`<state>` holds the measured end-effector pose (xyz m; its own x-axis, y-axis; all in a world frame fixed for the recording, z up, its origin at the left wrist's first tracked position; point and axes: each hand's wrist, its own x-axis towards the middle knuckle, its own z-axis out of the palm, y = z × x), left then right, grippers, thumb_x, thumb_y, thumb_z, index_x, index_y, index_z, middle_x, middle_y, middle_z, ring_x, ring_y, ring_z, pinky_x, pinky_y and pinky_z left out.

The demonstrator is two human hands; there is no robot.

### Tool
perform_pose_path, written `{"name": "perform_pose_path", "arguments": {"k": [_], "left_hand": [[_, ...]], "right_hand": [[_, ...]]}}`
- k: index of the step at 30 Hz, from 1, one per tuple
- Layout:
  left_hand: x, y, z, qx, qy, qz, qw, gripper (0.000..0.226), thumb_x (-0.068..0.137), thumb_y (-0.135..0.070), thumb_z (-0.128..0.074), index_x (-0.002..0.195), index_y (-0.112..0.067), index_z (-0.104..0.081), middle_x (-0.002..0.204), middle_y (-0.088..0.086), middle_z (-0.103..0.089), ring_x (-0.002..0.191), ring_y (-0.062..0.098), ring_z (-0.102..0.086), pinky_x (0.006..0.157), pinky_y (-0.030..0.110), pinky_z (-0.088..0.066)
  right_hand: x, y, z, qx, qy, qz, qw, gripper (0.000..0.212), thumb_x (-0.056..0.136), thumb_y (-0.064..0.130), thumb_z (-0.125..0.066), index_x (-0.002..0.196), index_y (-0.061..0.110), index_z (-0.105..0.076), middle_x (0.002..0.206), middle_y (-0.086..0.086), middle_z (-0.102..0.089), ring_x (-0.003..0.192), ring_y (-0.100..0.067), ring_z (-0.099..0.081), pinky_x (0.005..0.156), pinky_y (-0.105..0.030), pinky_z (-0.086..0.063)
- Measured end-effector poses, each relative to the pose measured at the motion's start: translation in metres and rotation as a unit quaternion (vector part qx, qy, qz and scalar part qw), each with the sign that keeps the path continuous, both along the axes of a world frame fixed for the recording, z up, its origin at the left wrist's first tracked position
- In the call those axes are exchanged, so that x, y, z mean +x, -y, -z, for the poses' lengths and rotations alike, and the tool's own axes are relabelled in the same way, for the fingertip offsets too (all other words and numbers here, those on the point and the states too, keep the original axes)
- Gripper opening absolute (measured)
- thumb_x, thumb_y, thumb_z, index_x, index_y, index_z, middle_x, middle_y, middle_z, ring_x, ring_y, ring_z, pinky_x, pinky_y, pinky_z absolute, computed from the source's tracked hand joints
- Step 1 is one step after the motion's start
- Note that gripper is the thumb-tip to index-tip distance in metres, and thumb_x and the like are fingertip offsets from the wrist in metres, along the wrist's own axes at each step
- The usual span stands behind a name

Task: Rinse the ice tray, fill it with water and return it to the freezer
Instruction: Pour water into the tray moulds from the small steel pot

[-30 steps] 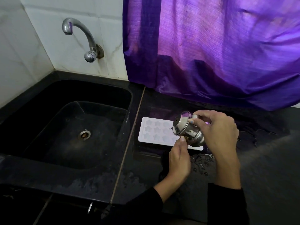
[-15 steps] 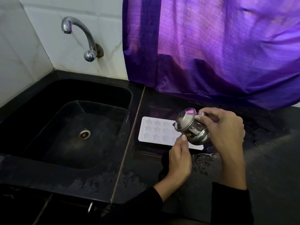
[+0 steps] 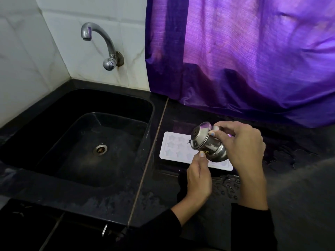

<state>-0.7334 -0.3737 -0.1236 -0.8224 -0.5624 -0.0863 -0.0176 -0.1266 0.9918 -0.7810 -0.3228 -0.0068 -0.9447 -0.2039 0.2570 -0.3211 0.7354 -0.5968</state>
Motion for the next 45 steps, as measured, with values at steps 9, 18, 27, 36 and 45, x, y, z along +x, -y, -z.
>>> {"name": "perform_pose_path", "arguments": {"k": [9, 18, 27, 36, 45], "left_hand": [[0.000, 0.003, 0.003, 0.022, 0.013, 0.000, 1.000, 0.035, 0.084, -0.062, -0.027, 0.089, -0.044, -0.056, 0.098, -0.009, -0.067, 0.101, 0.009, -0.062, 0.096, 0.044, -0.046], [-0.001, 0.005, 0.003, 0.027, 0.018, -0.005, 0.999, 0.037, 0.083, -0.064, -0.027, 0.085, -0.042, -0.057, 0.096, -0.006, -0.068, 0.099, 0.012, -0.063, 0.094, 0.045, -0.047], [-0.002, 0.003, 0.005, 0.025, 0.024, 0.003, 0.999, 0.036, 0.084, -0.063, -0.027, 0.084, -0.042, -0.056, 0.096, -0.007, -0.068, 0.099, 0.011, -0.062, 0.094, 0.045, -0.047], [0.005, 0.004, -0.007, 0.000, 0.015, 0.013, 1.000, 0.026, 0.102, -0.038, -0.028, 0.102, -0.039, -0.054, 0.098, -0.020, -0.062, 0.100, -0.007, -0.056, 0.092, 0.024, -0.044], [0.010, 0.008, -0.017, -0.027, -0.005, 0.000, 1.000, 0.038, 0.102, -0.036, -0.025, 0.126, -0.028, -0.054, 0.103, -0.026, -0.061, 0.102, -0.013, -0.053, 0.080, -0.002, -0.035]], "right_hand": [[-0.001, 0.008, 0.001, 0.049, -0.014, -0.018, 0.999, 0.011, 0.080, 0.045, -0.067, 0.088, 0.037, -0.068, 0.089, 0.009, -0.067, 0.087, -0.020, -0.059, 0.073, -0.033, -0.041], [-0.001, 0.010, 0.002, 0.064, -0.029, -0.024, 0.997, 0.013, 0.082, 0.045, -0.065, 0.090, 0.036, -0.068, 0.091, 0.007, -0.068, 0.088, -0.021, -0.060, 0.072, -0.033, -0.042], [-0.001, 0.008, 0.001, 0.065, -0.023, -0.016, 0.997, 0.013, 0.083, 0.044, -0.066, 0.093, 0.036, -0.069, 0.094, 0.008, -0.068, 0.089, -0.021, -0.060, 0.072, -0.031, -0.038], [-0.001, 0.001, 0.002, -0.027, -0.013, -0.002, 1.000, 0.012, 0.079, 0.041, -0.069, 0.090, 0.035, -0.071, 0.088, 0.008, -0.070, 0.086, -0.014, -0.062, 0.077, -0.037, -0.048], [0.001, 0.008, -0.003, -0.077, -0.024, -0.010, 0.997, 0.014, 0.079, 0.040, -0.069, 0.092, 0.034, -0.072, 0.085, 0.011, -0.069, 0.086, -0.013, -0.064, 0.079, -0.043, -0.051]]}}
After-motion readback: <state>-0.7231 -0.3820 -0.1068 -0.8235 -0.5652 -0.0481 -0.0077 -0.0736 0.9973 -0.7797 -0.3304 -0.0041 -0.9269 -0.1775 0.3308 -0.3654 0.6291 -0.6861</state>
